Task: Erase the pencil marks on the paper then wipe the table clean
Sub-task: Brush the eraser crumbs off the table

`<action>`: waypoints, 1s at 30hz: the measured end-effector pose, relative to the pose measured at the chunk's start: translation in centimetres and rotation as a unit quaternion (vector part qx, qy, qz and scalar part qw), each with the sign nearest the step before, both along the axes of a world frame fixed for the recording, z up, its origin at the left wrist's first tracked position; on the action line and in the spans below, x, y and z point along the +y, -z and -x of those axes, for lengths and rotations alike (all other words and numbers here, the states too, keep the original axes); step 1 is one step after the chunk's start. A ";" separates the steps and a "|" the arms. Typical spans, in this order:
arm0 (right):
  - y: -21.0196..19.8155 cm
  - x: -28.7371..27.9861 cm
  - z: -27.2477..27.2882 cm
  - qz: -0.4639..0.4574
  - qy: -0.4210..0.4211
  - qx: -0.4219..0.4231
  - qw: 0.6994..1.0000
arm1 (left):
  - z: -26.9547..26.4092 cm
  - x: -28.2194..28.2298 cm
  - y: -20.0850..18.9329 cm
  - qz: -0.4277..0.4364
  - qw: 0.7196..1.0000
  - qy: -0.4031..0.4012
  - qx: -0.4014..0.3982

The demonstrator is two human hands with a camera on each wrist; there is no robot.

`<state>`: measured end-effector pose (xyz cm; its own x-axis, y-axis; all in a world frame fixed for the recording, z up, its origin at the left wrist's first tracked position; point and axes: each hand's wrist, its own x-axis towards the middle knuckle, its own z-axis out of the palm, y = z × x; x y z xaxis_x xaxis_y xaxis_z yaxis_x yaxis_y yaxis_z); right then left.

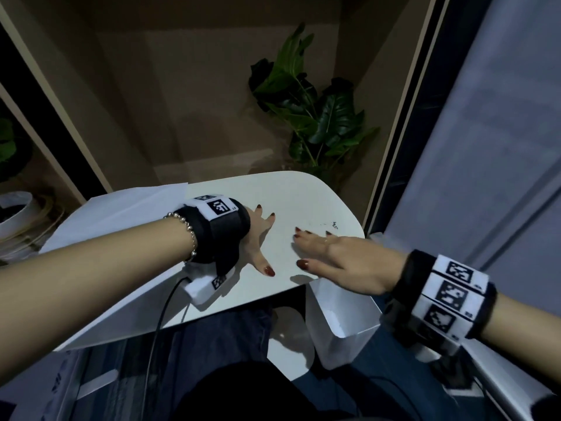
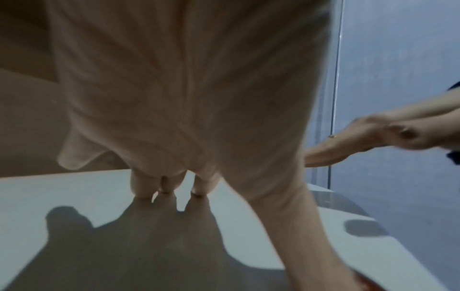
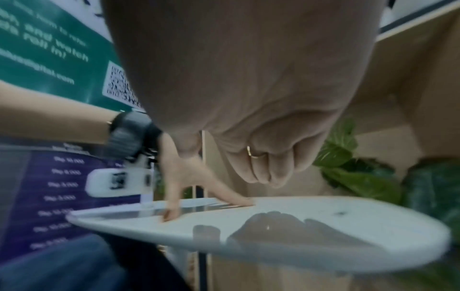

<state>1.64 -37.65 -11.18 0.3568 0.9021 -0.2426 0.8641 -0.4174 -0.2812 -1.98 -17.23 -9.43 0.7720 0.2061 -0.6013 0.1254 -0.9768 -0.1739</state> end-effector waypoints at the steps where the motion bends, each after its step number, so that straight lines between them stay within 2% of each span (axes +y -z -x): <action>1: 0.3 0.2 0.3 0.000 -0.014 0.020 1.000 | -0.3 -0.2 0.0 -0.004 1.000 -0.003 0.005; 4: 1.2 -0.3 -0.5 0.026 -0.003 0.025 0.999 | -1.0 -0.4 -0.1 -0.029 0.999 0.007 0.014; 9: 1.6 -1.2 -2.6 0.070 0.078 -0.072 0.992 | -1.5 -0.2 0.9 -0.051 0.999 -0.004 -0.014; 11: 1.4 -1.0 -1.2 0.026 0.030 -0.050 0.998 | -1.8 0.1 1.8 -0.052 0.998 -0.009 -0.025; 14: 1.5 -0.9 0.8 -0.018 -0.050 0.055 0.997 | -2.3 0.3 2.2 -0.064 0.998 -0.013 -0.010; 16: 2.3 -1.7 -0.4 -0.017 -0.003 0.054 0.998 | -2.5 0.4 2.1 -0.075 0.997 -0.004 -0.009; 20: 2.8 -3.1 -4.1 0.005 0.120 -0.011 0.993 | -2.5 0.8 2.5 -0.078 0.997 -0.002 -0.013; 26: 3.0 -0.6 -0.6 -0.011 0.014 0.024 1.000 | -3.3 0.2 2.5 -0.110 0.994 0.005 -0.005; 28: 3.0 -0.8 -1.0 0.003 0.034 0.020 0.999 | -3.3 0.2 2.7 -0.113 0.994 0.002 -0.014; 30: 2.8 -1.8 -2.6 0.024 0.088 -0.005 0.996 | -3.2 0.6 3.0 -0.102 0.995 -0.001 -0.020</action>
